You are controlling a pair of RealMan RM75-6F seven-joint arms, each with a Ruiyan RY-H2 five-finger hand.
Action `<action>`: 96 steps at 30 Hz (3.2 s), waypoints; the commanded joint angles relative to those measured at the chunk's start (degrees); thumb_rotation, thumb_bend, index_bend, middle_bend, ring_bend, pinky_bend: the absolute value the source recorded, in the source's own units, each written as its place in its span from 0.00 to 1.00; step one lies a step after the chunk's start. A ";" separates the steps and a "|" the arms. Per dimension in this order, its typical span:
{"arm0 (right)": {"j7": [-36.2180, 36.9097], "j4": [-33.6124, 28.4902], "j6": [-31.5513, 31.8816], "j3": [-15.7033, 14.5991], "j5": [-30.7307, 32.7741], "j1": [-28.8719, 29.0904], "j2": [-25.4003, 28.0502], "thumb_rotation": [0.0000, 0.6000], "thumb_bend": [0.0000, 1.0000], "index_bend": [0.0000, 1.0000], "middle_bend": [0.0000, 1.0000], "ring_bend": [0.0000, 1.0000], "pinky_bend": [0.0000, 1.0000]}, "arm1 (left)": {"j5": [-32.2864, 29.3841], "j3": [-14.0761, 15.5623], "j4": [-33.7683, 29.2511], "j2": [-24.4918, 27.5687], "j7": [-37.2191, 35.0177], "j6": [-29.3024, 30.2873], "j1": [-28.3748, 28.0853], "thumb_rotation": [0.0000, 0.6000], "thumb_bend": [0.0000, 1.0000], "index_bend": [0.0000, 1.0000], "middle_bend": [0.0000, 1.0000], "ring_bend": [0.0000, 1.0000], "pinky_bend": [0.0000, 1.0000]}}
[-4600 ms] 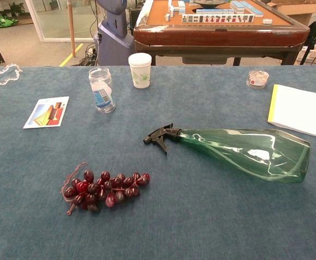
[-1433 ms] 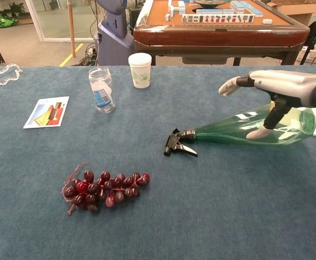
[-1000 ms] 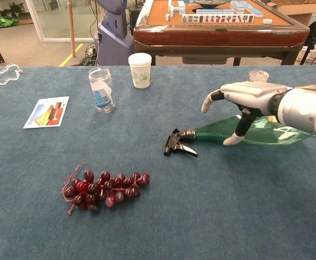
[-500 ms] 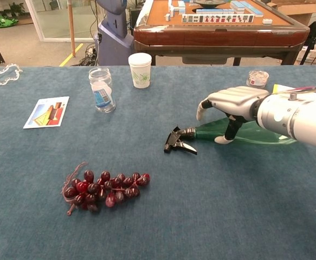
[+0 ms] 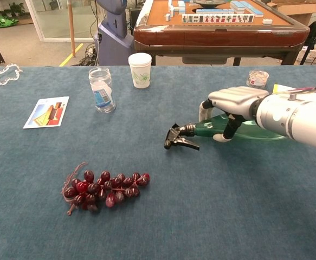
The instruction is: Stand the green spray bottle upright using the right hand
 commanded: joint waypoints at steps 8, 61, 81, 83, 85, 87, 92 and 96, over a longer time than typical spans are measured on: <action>18.73 -7.54 2.89 4.47 -7.64 -5.91 5.93 1.00 0.41 0.63 0.42 0.23 0.16 | -0.02 0.11 -0.22 0.18 0.11 0.33 0.38 1.00 0.36 0.33 0.26 0.24 0.12; 100.19 16.43 14.34 4.76 -39.17 -13.79 -3.69 1.00 0.01 0.65 0.41 0.25 0.17 | -0.31 0.10 -1.03 0.32 1.28 -0.45 0.13 1.00 0.36 0.33 0.26 0.24 0.12; 99.14 12.01 17.35 2.04 -40.82 -16.36 2.07 1.00 0.00 0.34 0.24 0.15 0.15 | 0.38 -0.02 -2.23 0.55 2.44 -0.37 -0.26 1.00 0.36 0.33 0.26 0.24 0.12; 97.85 11.13 17.40 1.85 -41.04 -16.39 2.98 1.00 0.00 0.32 0.22 0.14 0.14 | 0.37 -0.04 -2.37 0.63 2.55 -0.30 -0.24 1.00 0.36 0.33 0.26 0.24 0.12; 95.88 10.20 17.48 1.55 -41.32 -16.49 4.03 1.00 0.00 0.31 0.21 0.13 0.13 | 0.36 -0.08 -2.41 0.65 2.57 -0.20 -0.21 1.00 0.36 0.33 0.26 0.24 0.12; 93.37 9.33 17.62 1.26 -41.61 -16.61 5.10 1.00 0.00 0.29 0.20 0.12 0.13 | 0.31 -0.09 -2.41 0.71 2.54 -0.21 -0.21 1.00 0.36 0.33 0.26 0.24 0.12; 79.10 6.23 18.63 0.67 -41.27 -17.77 8.53 1.00 0.00 0.28 0.20 0.12 0.13 | 0.18 -0.25 -2.35 0.78 2.75 -0.40 -0.41 1.00 0.36 0.33 0.26 0.24 0.12; 68.06 1.49 19.59 0.75 -39.31 -19.51 12.16 1.00 0.00 0.28 0.22 0.12 0.13 | 0.12 -0.44 -2.31 0.80 2.86 -0.72 -0.73 1.00 0.36 0.33 0.26 0.24 0.12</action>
